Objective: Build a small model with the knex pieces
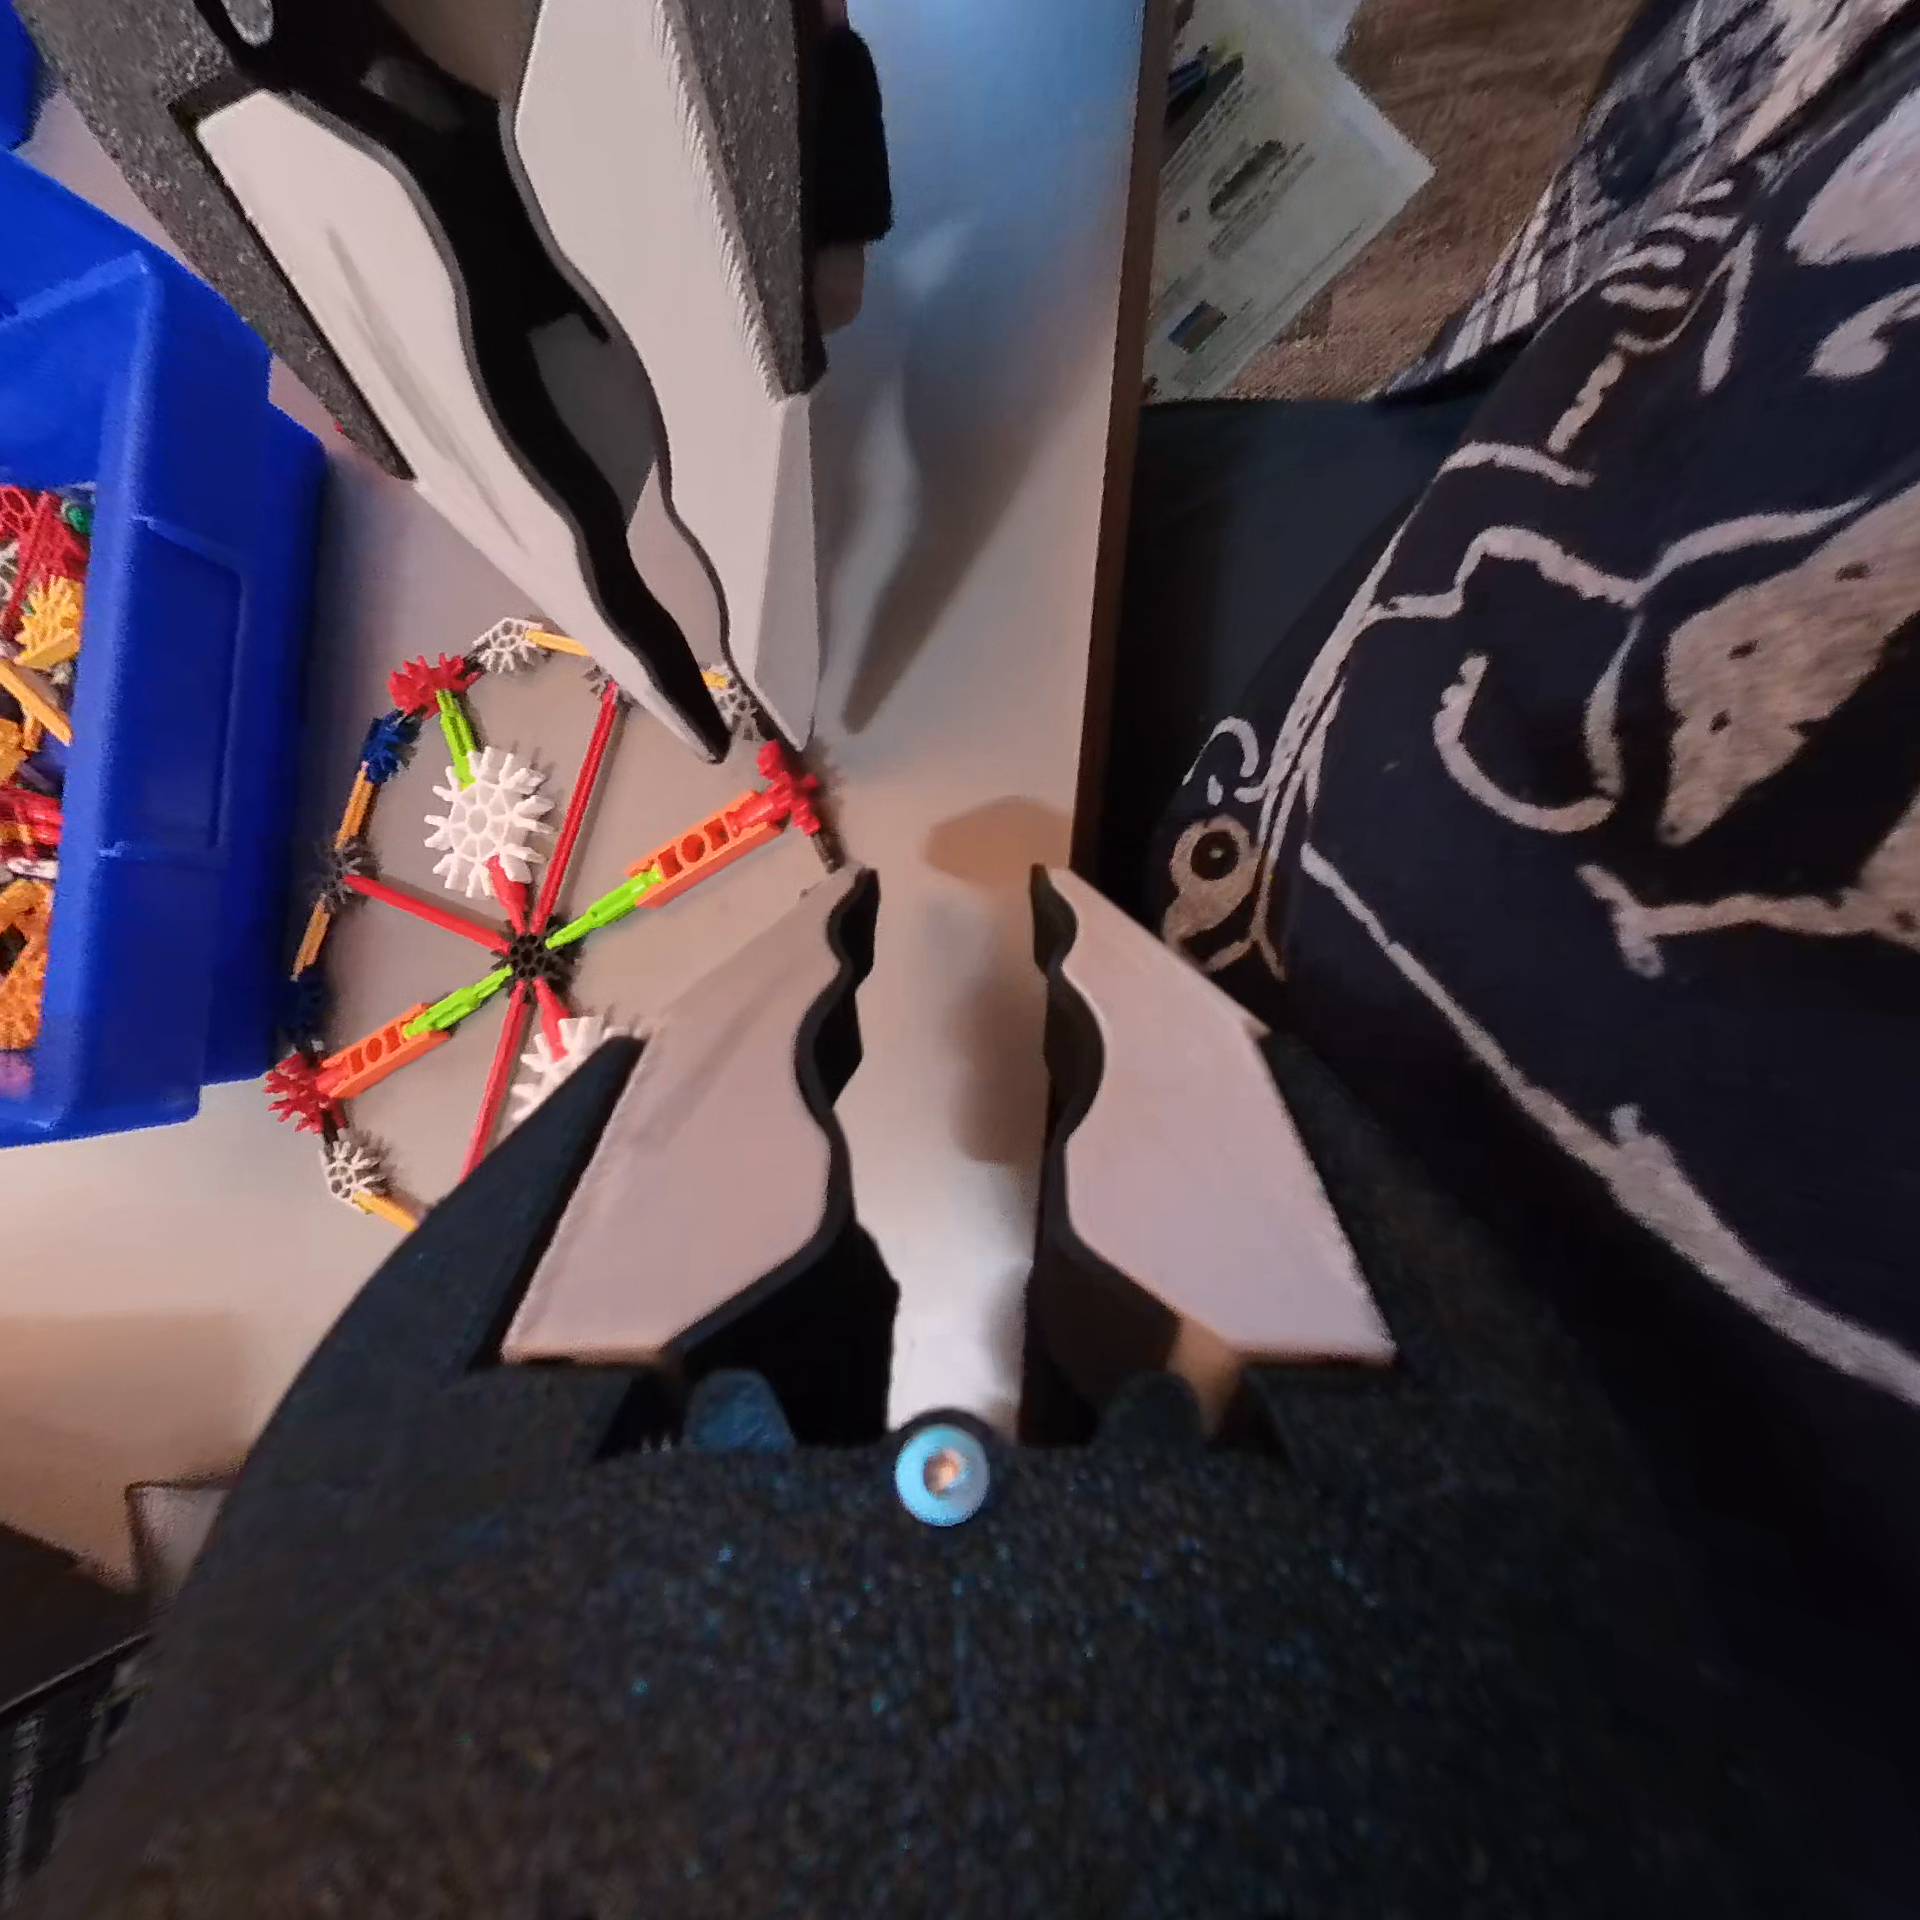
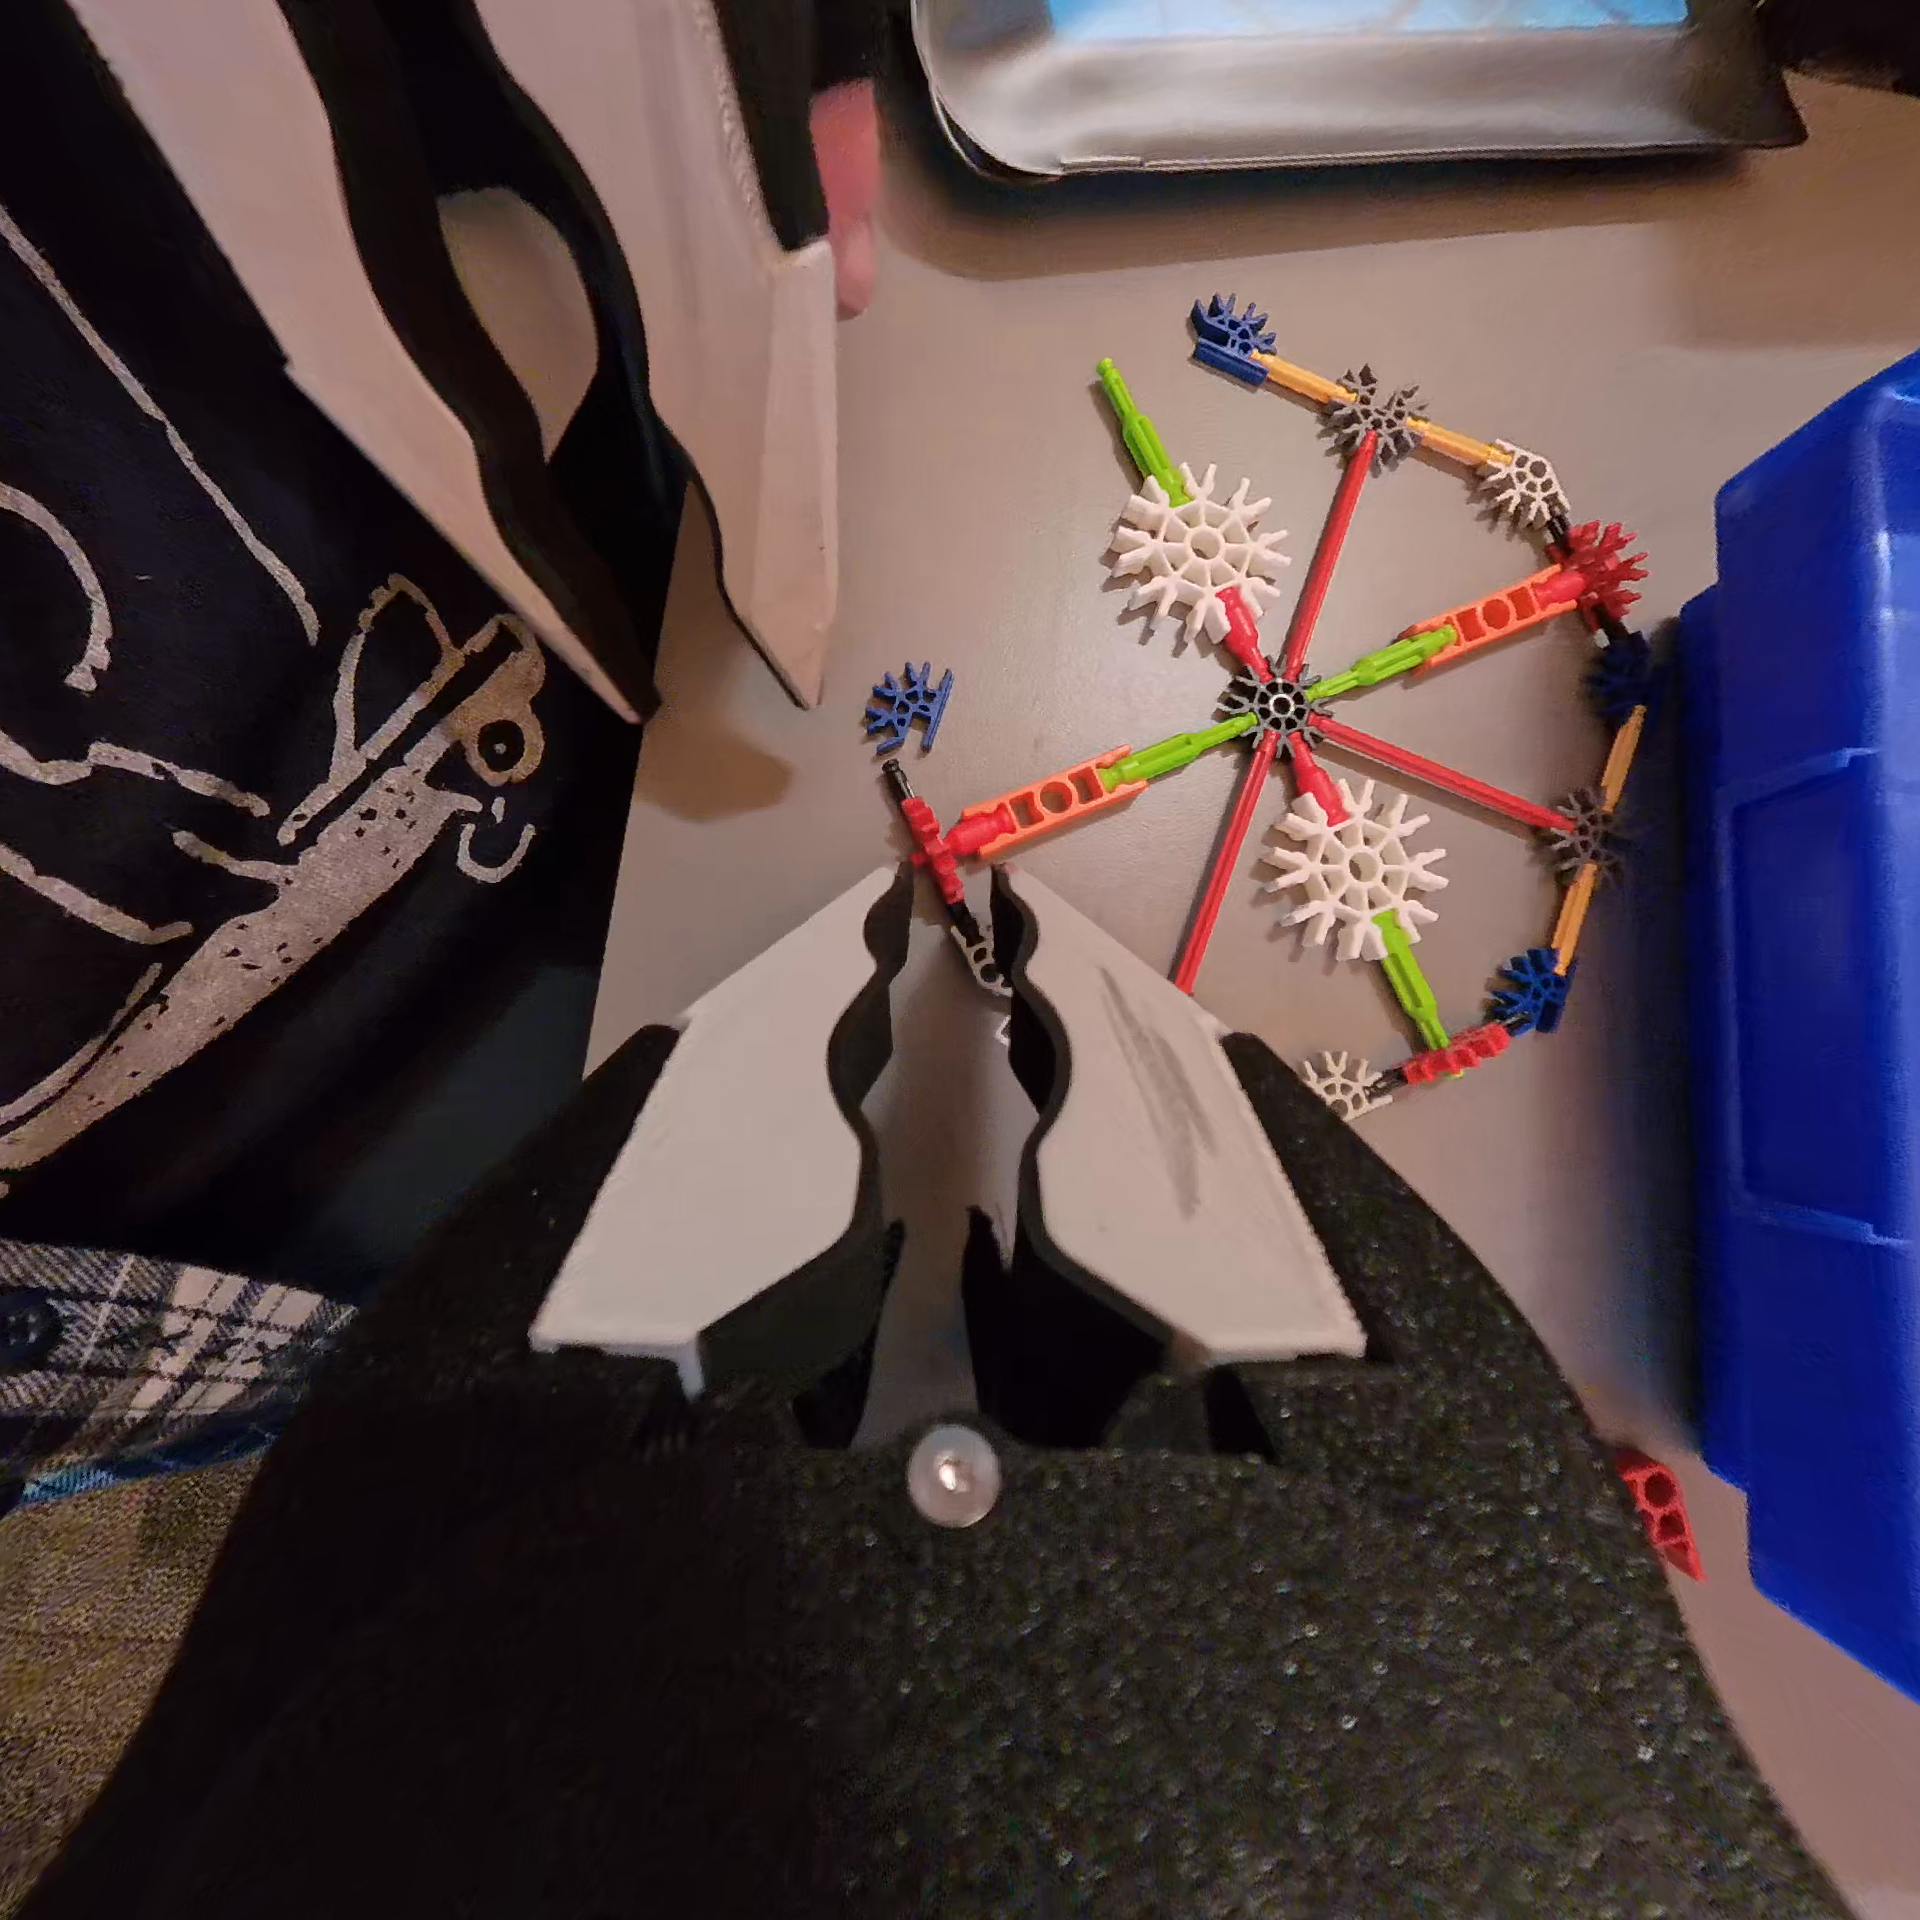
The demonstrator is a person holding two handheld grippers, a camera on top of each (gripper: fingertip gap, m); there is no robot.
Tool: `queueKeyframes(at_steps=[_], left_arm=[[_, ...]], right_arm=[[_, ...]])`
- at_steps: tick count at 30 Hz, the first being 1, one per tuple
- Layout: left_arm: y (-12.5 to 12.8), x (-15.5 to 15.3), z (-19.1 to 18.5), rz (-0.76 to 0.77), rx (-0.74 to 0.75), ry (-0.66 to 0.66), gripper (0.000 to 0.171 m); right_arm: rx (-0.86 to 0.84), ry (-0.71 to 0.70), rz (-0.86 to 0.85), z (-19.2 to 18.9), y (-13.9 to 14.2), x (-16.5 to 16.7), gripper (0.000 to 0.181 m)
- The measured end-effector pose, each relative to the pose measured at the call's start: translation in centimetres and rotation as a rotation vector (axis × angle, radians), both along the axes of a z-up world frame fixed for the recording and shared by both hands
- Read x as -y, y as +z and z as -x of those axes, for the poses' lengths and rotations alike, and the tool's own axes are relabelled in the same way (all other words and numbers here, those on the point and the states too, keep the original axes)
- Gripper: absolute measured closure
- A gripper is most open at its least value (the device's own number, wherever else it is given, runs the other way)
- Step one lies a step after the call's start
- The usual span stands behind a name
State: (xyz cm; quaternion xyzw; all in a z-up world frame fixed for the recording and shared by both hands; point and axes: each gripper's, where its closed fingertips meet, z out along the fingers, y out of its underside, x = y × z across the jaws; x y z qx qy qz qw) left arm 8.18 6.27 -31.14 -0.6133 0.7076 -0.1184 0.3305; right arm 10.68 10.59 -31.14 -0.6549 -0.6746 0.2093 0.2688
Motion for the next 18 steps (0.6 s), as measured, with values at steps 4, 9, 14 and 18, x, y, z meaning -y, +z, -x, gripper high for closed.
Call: queueKeyframes(at_steps=[4, 9, 14, 18], left_arm=[[-0.2, 0.3, -0.3, 0.017, 0.043, 0.034, 0.140], [0.3, 0.1, -0.1, 0.025, 0.106, 0.074, 0.139], [0.8, -0.5, 0.3, 0.018, 0.152, 0.094, 0.139], [1.2, -0.9, 0.8, 0.018, 0.186, 0.110, 0.139]], right_arm=[[-0.015, -0.010, 0.004, 0.0, 0.2, -0.1, 0.166], [-0.022, -0.022, 0.009, 0.0, 0.4, -0.1, 0.164], [-0.033, -0.040, 0.011, 0.0, 0.9, -0.1, 0.164], [-0.051, -0.053, 0.014, 0.3, 1.3, -0.3, 0.164]])
